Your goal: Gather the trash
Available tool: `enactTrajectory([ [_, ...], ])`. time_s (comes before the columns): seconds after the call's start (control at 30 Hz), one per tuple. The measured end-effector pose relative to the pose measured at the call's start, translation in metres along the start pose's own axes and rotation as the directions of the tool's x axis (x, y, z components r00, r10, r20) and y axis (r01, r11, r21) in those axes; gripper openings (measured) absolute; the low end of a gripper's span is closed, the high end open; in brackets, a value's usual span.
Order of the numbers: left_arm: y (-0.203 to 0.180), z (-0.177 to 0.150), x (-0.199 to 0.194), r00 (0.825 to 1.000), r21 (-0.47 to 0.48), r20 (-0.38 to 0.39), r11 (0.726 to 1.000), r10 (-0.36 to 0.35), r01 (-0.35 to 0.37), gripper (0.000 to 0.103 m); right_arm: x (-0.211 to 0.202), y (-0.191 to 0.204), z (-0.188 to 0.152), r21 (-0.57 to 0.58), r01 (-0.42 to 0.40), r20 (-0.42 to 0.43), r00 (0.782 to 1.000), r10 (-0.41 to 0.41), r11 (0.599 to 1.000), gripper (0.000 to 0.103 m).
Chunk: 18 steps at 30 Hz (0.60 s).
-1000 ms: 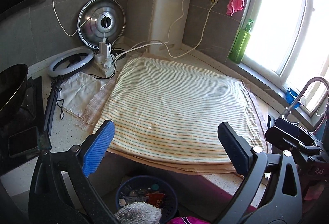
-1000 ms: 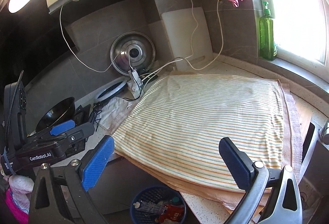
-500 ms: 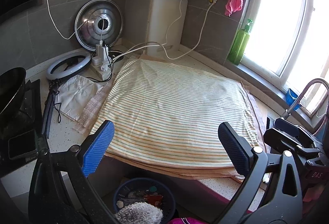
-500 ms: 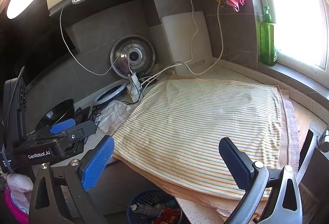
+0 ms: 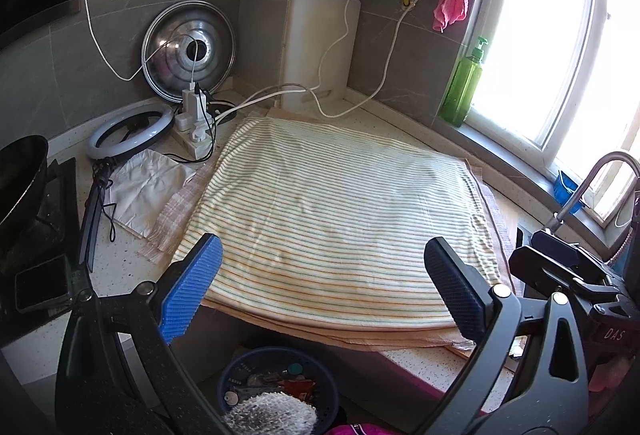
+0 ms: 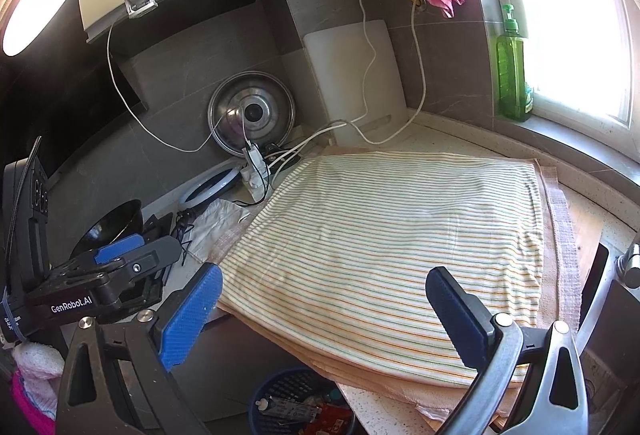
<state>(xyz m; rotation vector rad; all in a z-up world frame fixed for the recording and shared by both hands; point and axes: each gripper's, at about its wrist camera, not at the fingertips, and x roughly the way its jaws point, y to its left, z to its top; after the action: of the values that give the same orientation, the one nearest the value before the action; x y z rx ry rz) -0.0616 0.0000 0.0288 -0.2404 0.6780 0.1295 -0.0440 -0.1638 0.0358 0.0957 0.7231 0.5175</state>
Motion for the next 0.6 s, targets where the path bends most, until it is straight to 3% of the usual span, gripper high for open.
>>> enactTrajectory([
  [0.6, -0.0008, 0.0010, -0.0014, 1.000, 0.001, -0.007, 1.000, 0.006, -0.006, 0.102, 0.0075, -0.0020, -0.0010, 0.023, -0.007, -0.012, 1.000, 0.007, 1.000, 0.103],
])
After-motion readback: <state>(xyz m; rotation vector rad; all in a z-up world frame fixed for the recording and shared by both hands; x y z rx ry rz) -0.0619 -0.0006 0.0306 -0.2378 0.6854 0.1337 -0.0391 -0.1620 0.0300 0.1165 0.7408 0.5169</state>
